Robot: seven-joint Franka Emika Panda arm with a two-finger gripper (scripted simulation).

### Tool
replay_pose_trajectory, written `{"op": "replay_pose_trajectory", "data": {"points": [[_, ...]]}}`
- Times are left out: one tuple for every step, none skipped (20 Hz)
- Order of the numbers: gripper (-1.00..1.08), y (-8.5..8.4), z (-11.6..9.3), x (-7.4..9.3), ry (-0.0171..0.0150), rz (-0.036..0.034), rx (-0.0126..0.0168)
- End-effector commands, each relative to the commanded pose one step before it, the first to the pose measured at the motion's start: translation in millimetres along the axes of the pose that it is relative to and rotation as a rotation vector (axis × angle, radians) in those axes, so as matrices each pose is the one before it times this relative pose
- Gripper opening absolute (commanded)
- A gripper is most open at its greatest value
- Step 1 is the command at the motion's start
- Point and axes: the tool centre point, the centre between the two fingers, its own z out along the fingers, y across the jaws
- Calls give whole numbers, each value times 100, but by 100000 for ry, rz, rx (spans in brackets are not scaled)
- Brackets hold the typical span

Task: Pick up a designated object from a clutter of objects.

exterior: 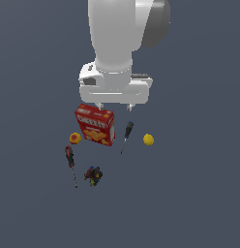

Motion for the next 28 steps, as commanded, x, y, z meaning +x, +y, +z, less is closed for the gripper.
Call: {"op": "replay_pose_trajectory", "data": {"points": [[100, 589, 616, 193, 72, 117, 363], [100, 315, 330, 110, 94, 23, 208], [100, 361, 370, 117, 108, 33, 227], [100, 413, 418, 125, 123, 45, 243], [100, 462, 462, 129, 141, 55, 260], [100, 508, 510, 133, 156, 64, 268], [100, 565, 552, 130, 183, 79, 290], [100, 618, 600, 127, 201, 94, 290], [100, 675, 647, 119, 224, 111, 292], [100, 732, 696, 108, 244, 129, 285], [100, 795, 740, 89, 272, 152, 282], [100, 855, 788, 68, 294, 174, 264], [100, 918, 833, 40, 319, 199, 242], [100, 979, 880, 7, 340, 224, 211], [100, 1040, 925, -32, 358, 249, 171], [100, 1074, 938, -77, 373, 273, 125], [100, 1079, 936, -119, 366, 283, 69], [100, 1085, 930, -163, 363, 296, 14], [100, 1078, 917, -203, 352, 303, -40], [100, 1028, 869, -233, 324, 296, -88], [100, 974, 816, -257, 301, 289, -129], [100, 916, 768, -272, 268, 273, -160], [100, 860, 716, -284, 243, 262, -186], [100, 802, 667, -289, 215, 245, -204], [100, 746, 615, -292, 195, 236, -222], [100, 685, 572, -286, 164, 210, -220], [100, 629, 522, -279, 145, 197, -224], [100, 573, 472, -268, 127, 183, -225]]}}
